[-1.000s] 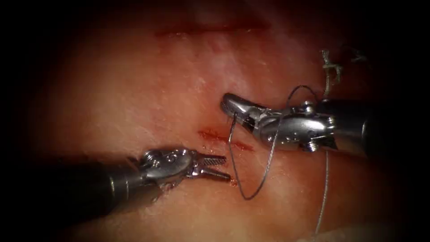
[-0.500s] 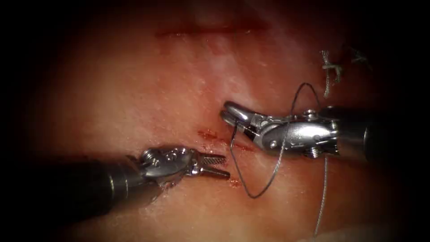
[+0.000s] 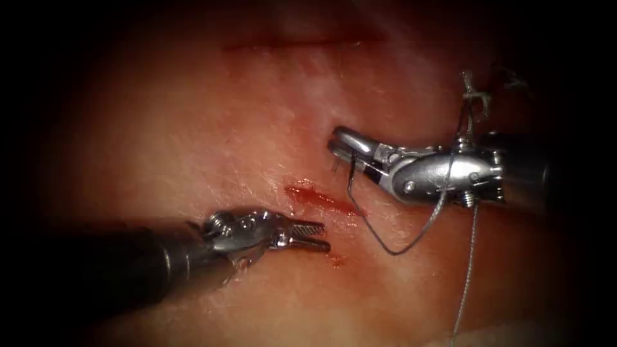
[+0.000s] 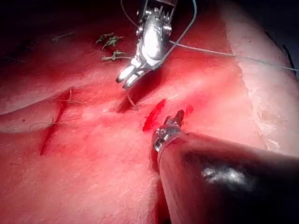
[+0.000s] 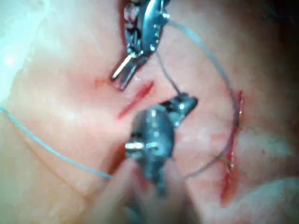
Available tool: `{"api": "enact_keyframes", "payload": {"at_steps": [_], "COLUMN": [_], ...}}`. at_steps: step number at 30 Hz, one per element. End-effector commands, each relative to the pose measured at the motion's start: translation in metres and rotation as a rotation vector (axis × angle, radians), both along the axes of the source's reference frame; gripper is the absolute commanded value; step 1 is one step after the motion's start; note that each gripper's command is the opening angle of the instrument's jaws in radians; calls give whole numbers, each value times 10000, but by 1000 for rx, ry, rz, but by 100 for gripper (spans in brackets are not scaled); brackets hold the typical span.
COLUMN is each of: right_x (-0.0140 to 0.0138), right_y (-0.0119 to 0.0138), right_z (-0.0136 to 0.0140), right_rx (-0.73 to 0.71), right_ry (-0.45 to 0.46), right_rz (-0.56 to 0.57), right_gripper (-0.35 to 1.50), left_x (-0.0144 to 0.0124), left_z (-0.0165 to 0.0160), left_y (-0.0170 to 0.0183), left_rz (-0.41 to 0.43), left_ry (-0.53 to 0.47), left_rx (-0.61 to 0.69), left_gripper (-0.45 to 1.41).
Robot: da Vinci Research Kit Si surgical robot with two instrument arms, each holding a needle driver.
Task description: Wound Closure
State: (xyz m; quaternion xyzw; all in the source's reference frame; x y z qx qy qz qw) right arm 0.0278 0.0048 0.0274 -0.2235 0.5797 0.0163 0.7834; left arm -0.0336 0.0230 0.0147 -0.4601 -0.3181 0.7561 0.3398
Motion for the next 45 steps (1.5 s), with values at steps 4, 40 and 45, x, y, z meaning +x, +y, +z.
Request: {"api": "enact_keyframes", "payload": {"at_steps": [4, 40, 45], "right_x": [2, 10, 13], "right_y": [14, 25, 27], "right_z": [11, 18, 20], "right_rx": [58, 653, 717], "right_ry": [22, 98, 123], "right_rz": [15, 68, 62], "right_gripper": [-35, -35, -35], "left_x": [-3, 2, 3], "left_z": [11, 10, 10], "left_y": [-1, 0, 0], "left_rz": [0, 1, 1], "left_ry": [2, 28, 28], "left_rx": [-5, -9, -9], "left_gripper": [17, 14, 14]}}
